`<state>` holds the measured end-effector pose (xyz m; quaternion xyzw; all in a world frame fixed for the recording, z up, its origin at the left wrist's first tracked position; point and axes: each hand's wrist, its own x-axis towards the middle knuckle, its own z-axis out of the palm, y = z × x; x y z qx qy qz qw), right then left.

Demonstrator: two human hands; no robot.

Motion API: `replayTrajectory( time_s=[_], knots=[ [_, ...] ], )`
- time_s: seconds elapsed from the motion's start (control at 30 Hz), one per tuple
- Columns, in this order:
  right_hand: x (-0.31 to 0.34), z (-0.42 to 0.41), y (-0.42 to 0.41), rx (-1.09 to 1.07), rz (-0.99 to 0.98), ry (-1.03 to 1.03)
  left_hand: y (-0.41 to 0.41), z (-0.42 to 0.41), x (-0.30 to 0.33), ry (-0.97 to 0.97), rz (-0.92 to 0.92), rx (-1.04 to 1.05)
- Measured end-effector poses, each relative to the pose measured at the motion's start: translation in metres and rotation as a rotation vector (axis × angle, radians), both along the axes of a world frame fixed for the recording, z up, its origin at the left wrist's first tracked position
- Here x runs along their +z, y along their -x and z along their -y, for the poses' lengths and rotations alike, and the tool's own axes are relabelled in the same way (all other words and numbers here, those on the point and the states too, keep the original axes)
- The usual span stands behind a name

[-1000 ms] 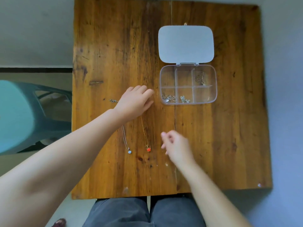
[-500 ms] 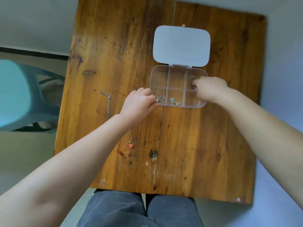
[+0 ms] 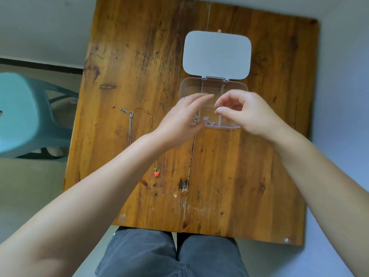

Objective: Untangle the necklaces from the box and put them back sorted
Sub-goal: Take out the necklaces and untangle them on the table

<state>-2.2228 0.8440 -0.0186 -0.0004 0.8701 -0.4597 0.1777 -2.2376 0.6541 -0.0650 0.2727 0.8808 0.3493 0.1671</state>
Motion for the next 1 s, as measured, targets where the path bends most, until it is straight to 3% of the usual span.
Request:
replayTrajectory(
  time_s=[0.07,0.13,0.27,0.4,0.47,0.57,0.63,0.7,0.87,0.93,1.0],
  knots=[
    [0.015,0.009,-0.016,-0.057,0.033,0.189,-0.001,-0.007,0.015,-0.139,0.265,-0.082],
    [0.018,0.009,-0.035,-0.202,0.039,0.262,-0.001,0.003,0.023,-0.137,0.495,-0.11],
    [-0.007,0.016,-0.086,-0.523,0.247,0.323,0.008,0.055,0.015,-0.097,0.679,-0.005],
    [-0.042,0.071,-0.138,-0.652,0.603,0.391,0.019,0.082,-0.005,-0.056,0.819,0.063],
    [-0.059,0.107,-0.153,-0.747,0.704,0.446,0.024,0.08,-0.017,0.075,0.718,0.049],
    [-0.082,0.148,-0.161,-0.904,0.749,0.463,0.029,0.07,-0.035,0.266,0.378,-0.085],
    [-0.093,0.165,-0.163,-0.993,0.717,0.456,0.03,0.066,-0.046,0.302,0.129,-0.171],
    [-0.101,0.173,-0.165,-0.947,0.613,0.329,0.031,0.066,-0.054,0.296,-0.053,-0.233],
    [-0.1,0.172,-0.167,-0.664,0.483,-0.026,0.032,0.067,-0.066,0.297,-0.226,-0.261],
    [-0.092,0.162,-0.158,-0.597,0.421,-0.077,0.035,0.068,-0.069,0.296,-0.235,-0.226],
    [-0.077,0.145,-0.131,-0.582,0.226,-0.073,0.033,0.069,-0.069,0.256,-0.228,-0.159]
  ],
)
